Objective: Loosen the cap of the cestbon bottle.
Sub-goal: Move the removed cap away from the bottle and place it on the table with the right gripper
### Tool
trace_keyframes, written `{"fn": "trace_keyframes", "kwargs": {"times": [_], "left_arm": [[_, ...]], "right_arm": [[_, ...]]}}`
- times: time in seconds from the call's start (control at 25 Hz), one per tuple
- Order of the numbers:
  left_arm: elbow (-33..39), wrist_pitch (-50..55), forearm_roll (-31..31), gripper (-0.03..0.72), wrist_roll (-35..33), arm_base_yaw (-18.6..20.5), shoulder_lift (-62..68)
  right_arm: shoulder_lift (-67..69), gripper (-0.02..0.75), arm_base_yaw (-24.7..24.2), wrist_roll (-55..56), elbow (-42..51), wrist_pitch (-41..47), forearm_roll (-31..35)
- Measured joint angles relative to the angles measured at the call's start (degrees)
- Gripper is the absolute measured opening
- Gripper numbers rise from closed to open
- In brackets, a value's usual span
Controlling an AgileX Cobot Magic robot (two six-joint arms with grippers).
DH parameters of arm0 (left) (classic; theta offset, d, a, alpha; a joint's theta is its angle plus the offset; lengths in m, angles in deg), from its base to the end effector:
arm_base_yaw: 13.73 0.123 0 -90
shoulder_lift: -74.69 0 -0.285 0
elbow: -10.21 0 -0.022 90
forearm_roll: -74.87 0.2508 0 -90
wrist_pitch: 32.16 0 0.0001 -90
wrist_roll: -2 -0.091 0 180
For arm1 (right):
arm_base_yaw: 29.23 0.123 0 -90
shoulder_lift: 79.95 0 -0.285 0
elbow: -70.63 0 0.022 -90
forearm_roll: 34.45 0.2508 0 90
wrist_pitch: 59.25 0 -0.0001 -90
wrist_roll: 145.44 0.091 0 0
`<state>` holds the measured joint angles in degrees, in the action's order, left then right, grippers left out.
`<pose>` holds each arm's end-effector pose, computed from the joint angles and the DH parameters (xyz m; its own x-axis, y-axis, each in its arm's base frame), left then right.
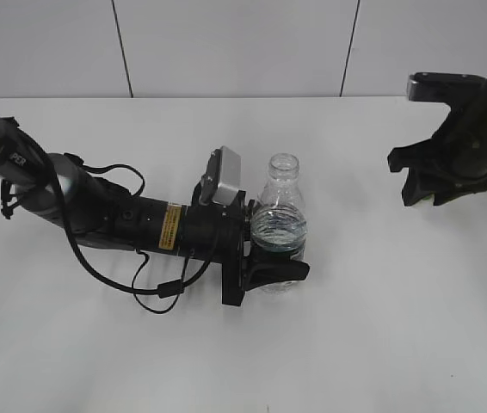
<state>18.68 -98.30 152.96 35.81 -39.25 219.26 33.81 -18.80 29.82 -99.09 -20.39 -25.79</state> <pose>0.3237 -0.2447 0.0495 -0.0906 0.2804 -0.9556 0.9935 -0.0403 -0.1061 0.3545 0.0740 0.1752 -0.9451 -0.1382 -0.2960 -0.1748 0.9795 0.1007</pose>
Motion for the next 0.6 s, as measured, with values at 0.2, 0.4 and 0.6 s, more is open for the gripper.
{"fn": "trace_keyframes", "kwargs": {"times": [0.2,0.4,0.6], "left_arm": [[0.0,0.0,0.0,0.406,0.0,0.0,0.0],[0.0,0.0,0.0,0.406,0.0,0.0,0.0],[0.0,0.0,0.1,0.406,0.0,0.0,0.0]], "right_arm": [[0.0,0.293,-0.1,2.4,6.1,-8.1,0.0],[1.6,0.293,-0.1,3.2,7.1,-9.4,0.2],[5.0,0.293,-0.1,3.4,7.3,-9.4,0.6]]}}
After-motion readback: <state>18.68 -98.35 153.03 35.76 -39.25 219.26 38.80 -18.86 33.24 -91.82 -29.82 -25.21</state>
